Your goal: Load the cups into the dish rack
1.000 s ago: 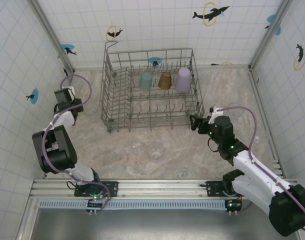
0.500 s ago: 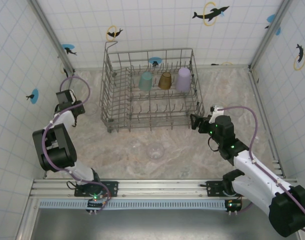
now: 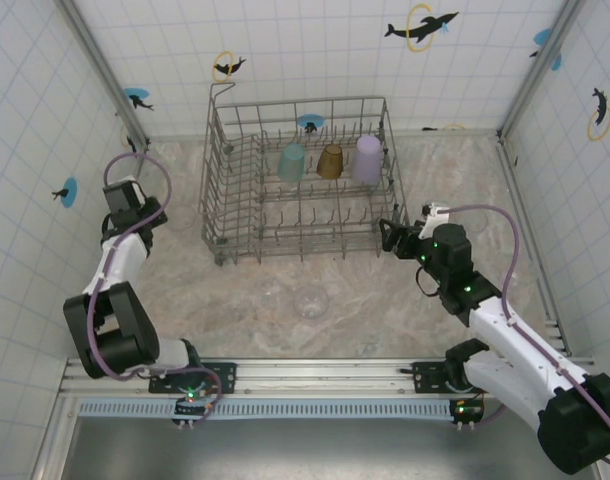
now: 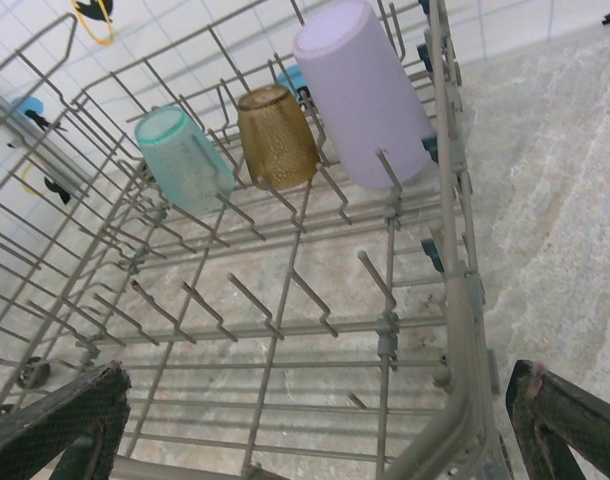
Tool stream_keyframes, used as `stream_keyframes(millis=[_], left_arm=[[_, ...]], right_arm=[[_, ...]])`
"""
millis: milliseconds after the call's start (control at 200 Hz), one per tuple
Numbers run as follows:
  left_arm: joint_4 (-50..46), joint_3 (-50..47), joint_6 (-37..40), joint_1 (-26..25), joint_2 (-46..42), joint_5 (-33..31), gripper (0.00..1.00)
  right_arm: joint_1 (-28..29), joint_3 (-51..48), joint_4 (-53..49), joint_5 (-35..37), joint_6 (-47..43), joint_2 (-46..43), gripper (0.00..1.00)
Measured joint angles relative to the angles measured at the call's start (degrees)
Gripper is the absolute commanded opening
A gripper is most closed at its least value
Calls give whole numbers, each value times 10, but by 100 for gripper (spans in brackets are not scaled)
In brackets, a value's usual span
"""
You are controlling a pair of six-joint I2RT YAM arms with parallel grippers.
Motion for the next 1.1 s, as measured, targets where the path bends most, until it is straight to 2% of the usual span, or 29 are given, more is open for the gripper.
stream_keyframes(millis=[245,586,936,1096], left_arm=[[2,-38,-40,0,-66,35,0],[50,-120,-93,0,-154,98,0],[90,-134,-136,0,-162,195,0],[97,-138,-146,0,-171,214,0]], right_arm=[[7,12,-2,-6,9,17,100],[40,96,-6,-8,11,95,100],[84,174,10,-19,17,236,100],[94,222,17,-27,18,292,100]])
